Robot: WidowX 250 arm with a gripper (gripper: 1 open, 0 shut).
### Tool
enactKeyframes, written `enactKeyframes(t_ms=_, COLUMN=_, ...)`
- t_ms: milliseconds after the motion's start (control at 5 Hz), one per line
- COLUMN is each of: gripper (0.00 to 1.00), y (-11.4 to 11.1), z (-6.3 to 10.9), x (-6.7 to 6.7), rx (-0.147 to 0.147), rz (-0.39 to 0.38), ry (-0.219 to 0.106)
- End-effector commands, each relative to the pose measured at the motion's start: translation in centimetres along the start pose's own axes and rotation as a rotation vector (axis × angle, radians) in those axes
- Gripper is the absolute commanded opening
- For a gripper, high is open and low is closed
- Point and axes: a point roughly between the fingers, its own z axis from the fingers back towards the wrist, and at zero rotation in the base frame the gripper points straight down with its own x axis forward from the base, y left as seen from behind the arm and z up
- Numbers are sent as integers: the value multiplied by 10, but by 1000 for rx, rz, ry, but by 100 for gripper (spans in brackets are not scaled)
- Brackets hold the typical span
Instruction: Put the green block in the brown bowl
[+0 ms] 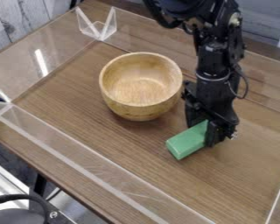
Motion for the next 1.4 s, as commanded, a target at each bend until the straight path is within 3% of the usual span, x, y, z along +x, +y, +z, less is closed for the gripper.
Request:
enactKeyframes(t_ms=0, gripper=0, y=0, z=25, x=10, rx=45, rz=-8, ry=-99)
enactKeyframes(t_ms=600, gripper=0, y=5, z=52, x=10, rx=117, rz=21, ry=-226)
enactKeyframes(t_ms=800, gripper=0, y=13, z=68, x=4, rx=124, rz=44, ry=-286)
enactKeyframes(t_ms=1000, gripper=0, y=34, z=80, x=-4, rx=134, rz=91, ry=-336)
enactKeyframes(t_ms=1200, gripper=0, y=72, z=78, x=-12, rx=167, rz=153, ry=-320)
